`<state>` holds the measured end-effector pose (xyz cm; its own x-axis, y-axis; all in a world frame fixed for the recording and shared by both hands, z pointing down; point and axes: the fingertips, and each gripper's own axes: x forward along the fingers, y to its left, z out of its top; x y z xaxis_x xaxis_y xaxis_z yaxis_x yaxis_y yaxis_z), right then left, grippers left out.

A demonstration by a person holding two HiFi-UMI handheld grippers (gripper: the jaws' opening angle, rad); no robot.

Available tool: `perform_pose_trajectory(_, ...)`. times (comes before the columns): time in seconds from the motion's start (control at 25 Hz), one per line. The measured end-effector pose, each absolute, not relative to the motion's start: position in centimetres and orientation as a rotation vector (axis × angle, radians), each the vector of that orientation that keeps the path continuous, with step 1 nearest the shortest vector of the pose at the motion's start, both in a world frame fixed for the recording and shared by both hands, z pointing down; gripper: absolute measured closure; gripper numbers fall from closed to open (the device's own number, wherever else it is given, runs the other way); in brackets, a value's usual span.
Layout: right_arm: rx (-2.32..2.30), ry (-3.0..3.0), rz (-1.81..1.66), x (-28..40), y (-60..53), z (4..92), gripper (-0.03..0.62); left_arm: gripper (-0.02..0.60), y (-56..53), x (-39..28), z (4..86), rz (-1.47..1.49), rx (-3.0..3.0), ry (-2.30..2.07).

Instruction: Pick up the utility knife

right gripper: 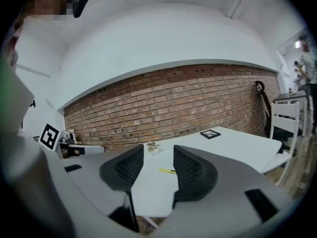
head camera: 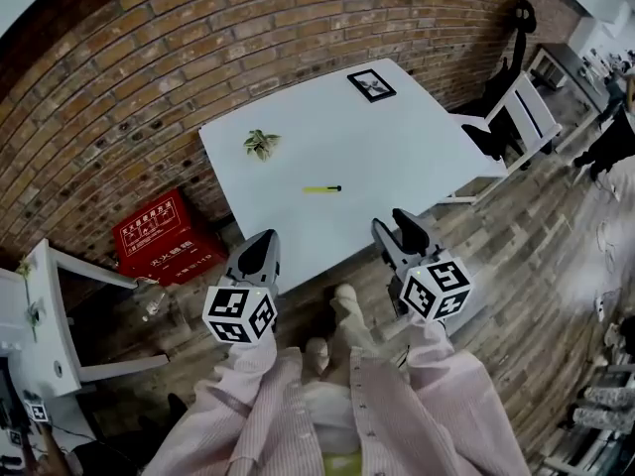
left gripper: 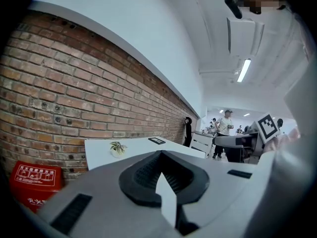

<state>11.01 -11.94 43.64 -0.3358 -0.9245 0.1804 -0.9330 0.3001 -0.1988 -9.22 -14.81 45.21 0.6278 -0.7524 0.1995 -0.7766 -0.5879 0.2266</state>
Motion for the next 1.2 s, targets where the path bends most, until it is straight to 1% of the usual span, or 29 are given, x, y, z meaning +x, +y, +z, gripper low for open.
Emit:
perform_pose_trajectory(0.24,1.694,-2.521,0.459,12.0,-16.8,45.1,0.414,0.59,-18.9,-7.7,46.9,0.135,2.499,-1.258)
perform_pose_trajectory(0.64,1.424,-2.536,0.552,11.5,-24.4,49.5,0.414,0.59,-24.1,-5.1,50.9,0.197,2.356,-1.297)
perform_pose_trajectory(1.2,0.979,-2.482,0.545,8.9,-29.8,55.7,0.414,0.59,-27.4,-4.0,55.5,0.228,2.155,-1.379)
